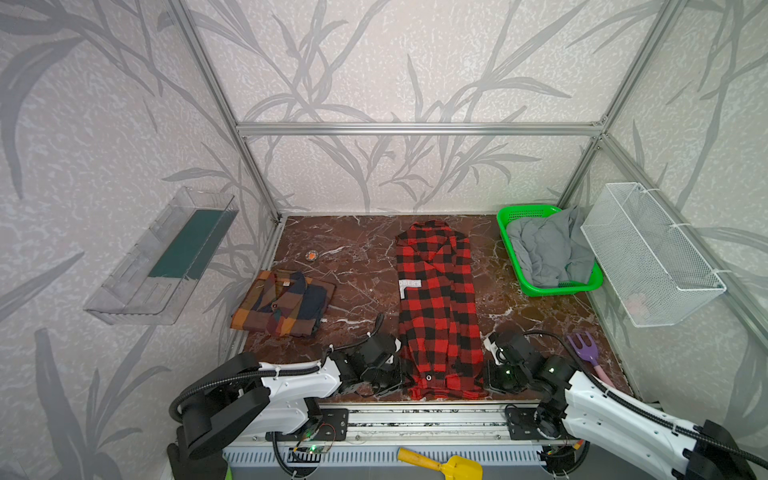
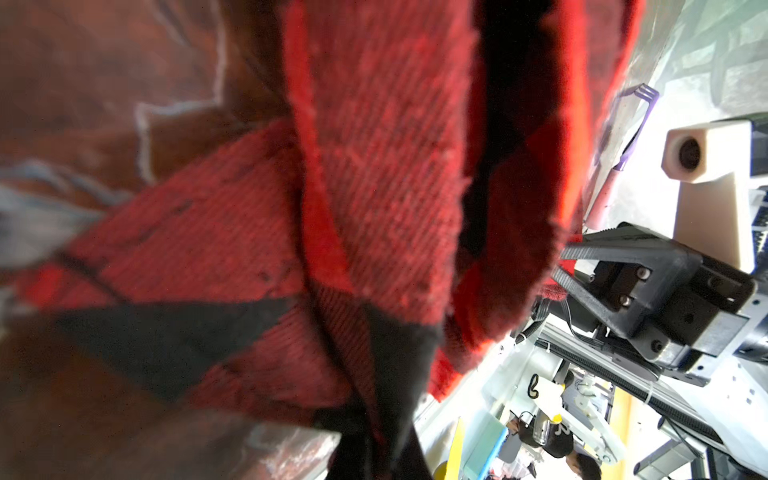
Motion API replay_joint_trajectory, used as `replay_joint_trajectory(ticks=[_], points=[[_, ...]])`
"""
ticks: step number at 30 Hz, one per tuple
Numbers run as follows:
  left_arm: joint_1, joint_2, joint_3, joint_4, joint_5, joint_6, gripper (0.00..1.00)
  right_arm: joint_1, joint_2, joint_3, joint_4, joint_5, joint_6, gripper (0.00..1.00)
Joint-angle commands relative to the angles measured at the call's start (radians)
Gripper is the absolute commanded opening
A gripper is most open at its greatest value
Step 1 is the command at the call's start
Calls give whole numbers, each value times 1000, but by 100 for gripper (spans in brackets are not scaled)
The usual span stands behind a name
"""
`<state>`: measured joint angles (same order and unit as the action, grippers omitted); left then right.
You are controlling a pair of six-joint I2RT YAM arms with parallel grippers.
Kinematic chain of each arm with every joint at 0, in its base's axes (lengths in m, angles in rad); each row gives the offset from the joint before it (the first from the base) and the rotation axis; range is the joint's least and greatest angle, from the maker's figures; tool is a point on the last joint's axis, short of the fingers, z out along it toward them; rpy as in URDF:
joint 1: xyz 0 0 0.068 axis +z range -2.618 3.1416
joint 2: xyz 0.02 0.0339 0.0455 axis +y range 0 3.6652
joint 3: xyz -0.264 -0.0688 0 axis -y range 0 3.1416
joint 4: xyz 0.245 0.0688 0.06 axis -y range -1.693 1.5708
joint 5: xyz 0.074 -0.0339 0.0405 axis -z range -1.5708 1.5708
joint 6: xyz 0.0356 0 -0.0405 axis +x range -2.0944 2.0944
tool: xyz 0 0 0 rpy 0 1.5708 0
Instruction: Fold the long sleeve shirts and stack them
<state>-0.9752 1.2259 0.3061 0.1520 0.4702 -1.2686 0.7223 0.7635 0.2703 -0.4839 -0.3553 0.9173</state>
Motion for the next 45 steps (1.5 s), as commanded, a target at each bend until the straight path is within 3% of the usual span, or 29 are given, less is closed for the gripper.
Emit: replay_joint_trajectory(ticks=[1,11,18,29,45], points=[[-1,-26,81,-30,-3,-5,0,8,-7,80,-36,43,-31,3],[18,-174,137,-79,-141,-94,0,-2,16,251,-66,113,-92,0],[54,-244,156,-95,-214,-161,0,-60,110,356,-38,83,-150,0],[172,-175,207,-43,-183,-224,0,-227,237,454,51,-37,-201,0],[326,48,372,-10,-72,-197,0,-340,428,540,185,-100,-212,0]])
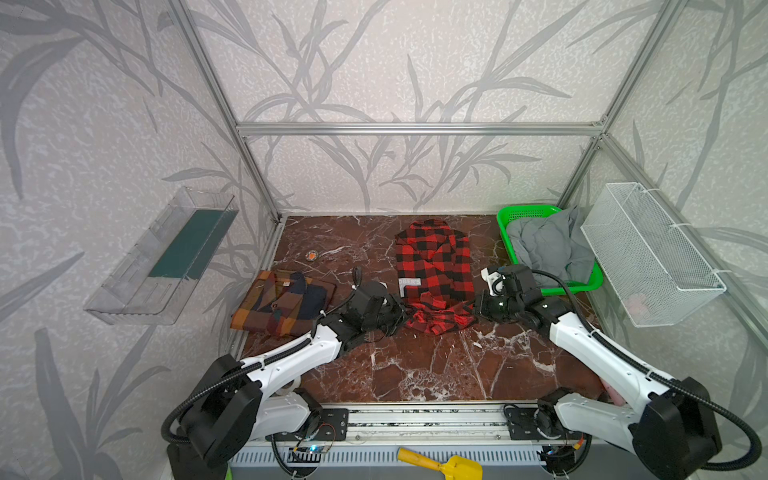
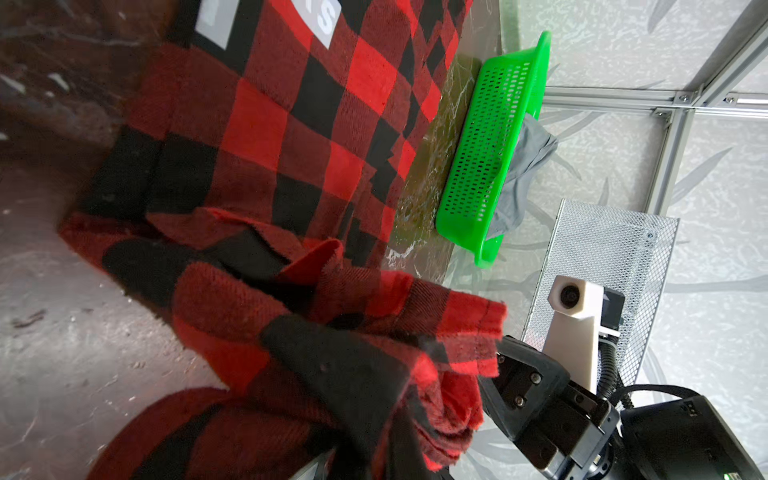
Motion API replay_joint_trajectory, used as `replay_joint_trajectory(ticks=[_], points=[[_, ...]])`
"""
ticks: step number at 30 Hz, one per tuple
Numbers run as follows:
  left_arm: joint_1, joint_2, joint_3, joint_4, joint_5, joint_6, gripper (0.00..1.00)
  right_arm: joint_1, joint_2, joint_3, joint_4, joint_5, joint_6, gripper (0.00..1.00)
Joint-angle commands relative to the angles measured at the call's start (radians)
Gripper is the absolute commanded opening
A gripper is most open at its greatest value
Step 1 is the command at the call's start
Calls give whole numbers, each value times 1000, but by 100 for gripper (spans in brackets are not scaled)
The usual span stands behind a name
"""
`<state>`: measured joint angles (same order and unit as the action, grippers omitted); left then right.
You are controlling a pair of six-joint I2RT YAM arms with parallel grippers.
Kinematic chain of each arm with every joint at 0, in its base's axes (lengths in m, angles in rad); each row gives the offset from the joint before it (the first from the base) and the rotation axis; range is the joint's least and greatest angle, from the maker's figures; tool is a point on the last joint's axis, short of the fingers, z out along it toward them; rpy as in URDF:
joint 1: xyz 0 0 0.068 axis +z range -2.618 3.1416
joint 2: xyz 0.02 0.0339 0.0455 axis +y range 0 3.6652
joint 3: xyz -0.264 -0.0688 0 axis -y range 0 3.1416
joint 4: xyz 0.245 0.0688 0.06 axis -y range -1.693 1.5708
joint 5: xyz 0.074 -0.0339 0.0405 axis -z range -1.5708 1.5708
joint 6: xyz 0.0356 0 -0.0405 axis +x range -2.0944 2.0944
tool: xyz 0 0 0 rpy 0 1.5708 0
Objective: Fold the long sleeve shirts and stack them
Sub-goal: 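Carry the lifted hem with both grippers away from the robot over the collar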
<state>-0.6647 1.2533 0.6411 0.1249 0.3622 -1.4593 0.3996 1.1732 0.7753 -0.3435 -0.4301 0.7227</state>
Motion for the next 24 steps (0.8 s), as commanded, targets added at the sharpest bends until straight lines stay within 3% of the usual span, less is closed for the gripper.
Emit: replay_joint_trajectory(ticks=[1,24], points=[[23,34,42,22,40,-6,0,-26,33,39,53,-28,-17,0],[126,275,208,-5,141,57,0,-126,288,131,167,-15,-36,0]])
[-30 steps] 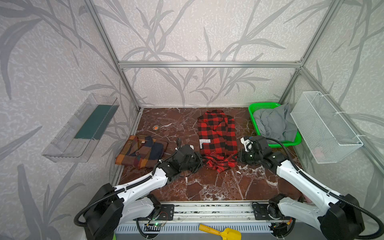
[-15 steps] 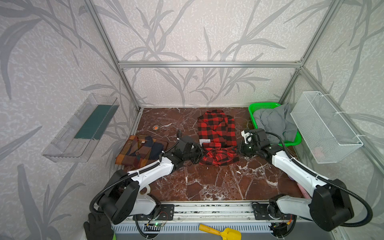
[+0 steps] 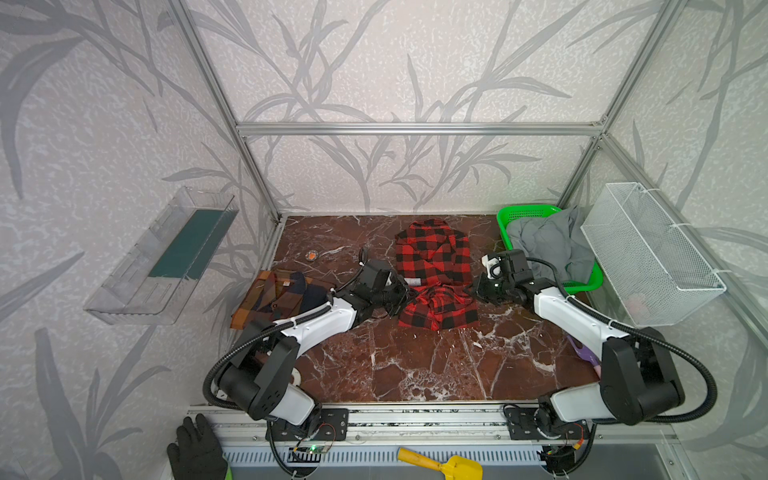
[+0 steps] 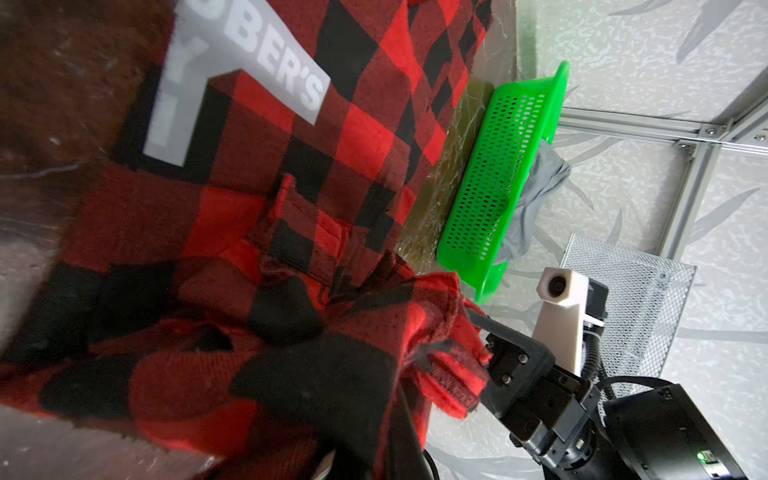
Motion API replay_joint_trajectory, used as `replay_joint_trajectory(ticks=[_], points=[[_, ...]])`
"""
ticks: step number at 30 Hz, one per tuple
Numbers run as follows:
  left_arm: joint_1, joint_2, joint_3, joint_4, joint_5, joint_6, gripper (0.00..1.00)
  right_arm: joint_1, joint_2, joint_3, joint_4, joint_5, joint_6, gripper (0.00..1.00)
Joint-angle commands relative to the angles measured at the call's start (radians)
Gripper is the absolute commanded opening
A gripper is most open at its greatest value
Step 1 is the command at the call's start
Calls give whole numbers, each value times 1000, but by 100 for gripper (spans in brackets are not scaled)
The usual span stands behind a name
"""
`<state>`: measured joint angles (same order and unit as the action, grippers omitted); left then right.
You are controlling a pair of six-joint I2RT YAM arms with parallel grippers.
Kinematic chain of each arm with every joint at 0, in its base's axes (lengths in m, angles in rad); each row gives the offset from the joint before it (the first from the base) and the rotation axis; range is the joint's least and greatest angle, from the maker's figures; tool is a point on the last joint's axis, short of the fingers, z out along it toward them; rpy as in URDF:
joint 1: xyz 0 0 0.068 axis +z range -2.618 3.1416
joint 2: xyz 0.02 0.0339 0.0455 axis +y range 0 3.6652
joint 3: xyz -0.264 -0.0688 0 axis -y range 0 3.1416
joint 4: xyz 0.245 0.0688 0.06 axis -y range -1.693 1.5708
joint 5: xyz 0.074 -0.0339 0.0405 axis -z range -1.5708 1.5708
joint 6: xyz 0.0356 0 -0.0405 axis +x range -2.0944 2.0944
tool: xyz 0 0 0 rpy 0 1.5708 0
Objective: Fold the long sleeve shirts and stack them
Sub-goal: 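Carry the lifted hem with both grippers away from the robot over the collar, then lay the hem down near the collar and open both grippers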
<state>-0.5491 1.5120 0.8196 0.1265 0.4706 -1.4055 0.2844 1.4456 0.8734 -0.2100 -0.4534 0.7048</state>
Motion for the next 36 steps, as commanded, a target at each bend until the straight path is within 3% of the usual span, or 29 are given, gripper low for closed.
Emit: replay_joint_trajectory(ticks=[1,36], points=[[16,23,29,-4,34,4,0,-16,27,31,37,6,-19,0],[114,260,236,-109,62,122,0,-34,327,223,72,119,-10,0]])
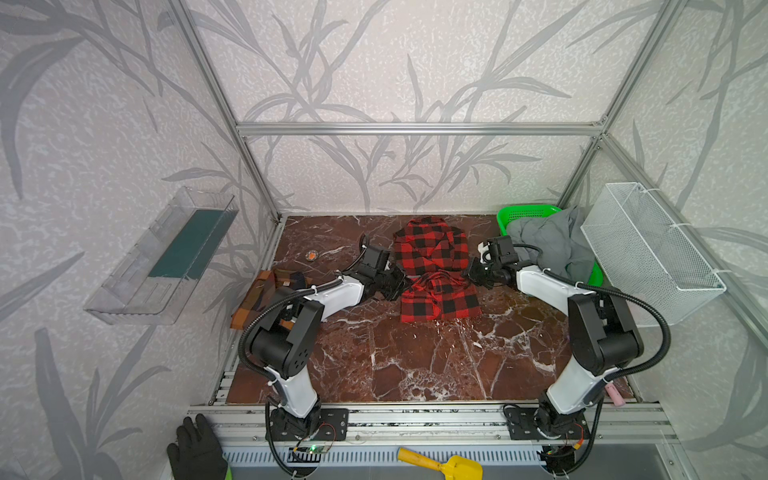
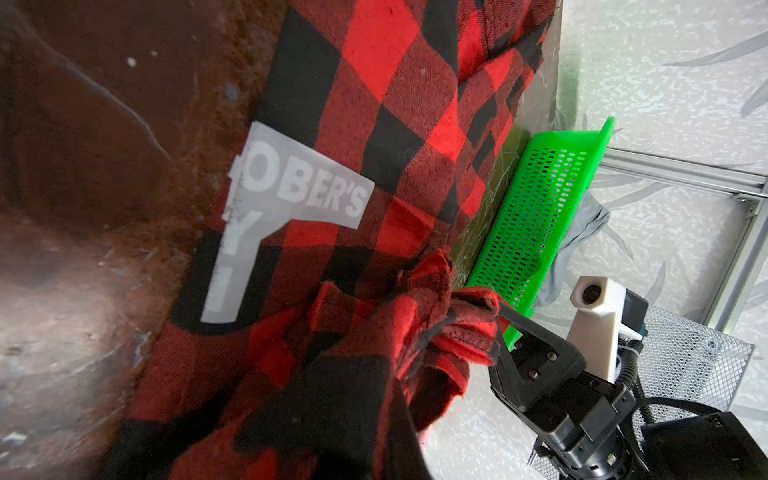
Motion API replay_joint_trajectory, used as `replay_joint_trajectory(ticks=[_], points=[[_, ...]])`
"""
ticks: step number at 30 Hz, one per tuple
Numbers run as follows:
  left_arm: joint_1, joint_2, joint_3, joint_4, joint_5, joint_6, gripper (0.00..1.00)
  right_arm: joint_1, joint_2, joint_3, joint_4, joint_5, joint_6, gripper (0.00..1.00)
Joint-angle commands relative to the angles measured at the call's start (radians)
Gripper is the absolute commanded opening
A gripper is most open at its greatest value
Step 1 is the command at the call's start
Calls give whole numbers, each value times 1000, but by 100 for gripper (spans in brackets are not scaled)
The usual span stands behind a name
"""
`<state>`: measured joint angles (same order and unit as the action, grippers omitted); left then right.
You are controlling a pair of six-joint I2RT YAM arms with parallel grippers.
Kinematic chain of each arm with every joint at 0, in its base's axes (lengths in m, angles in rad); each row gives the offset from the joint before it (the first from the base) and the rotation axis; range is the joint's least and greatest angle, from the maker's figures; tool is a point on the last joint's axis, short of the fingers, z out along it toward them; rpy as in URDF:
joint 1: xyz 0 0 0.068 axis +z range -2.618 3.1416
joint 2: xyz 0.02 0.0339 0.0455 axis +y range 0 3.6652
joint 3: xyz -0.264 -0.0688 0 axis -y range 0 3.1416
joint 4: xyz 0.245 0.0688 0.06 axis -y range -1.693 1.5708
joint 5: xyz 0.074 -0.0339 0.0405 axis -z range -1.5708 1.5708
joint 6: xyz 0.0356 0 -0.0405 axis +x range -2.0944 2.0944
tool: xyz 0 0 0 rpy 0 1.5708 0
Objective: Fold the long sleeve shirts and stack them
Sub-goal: 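Lay the hem down near the collar and open both grippers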
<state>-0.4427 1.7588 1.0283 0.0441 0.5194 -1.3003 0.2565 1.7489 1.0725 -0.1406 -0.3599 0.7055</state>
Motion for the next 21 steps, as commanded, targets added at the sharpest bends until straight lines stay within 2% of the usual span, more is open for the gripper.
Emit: replay_joint_trajectory(ticks=[1,4,6,11,15,20,21], points=[[9,18,29,-30,16,18,0,-6,32,26,1,33,-12,0],[13,30,37,-33,26,17,11,-6,60,37,-1,39,-12,0],[20,26,53,-43,34,20,22,-6,76,52,-15,23,-12,1],[31,-24,143,-175,16,92,38,-4,28,80,-57,48,-26,28],[46,-79,201,-278,-7,151,40,-6,-7,134,-135,77,-60,44],[48,-167,189,-393,-51,229,41,-5,-77,126,-148,97,-60,55],[48,-182,175,-399,-53,235,41,-6,-76,129,-148,85,-91,56]])
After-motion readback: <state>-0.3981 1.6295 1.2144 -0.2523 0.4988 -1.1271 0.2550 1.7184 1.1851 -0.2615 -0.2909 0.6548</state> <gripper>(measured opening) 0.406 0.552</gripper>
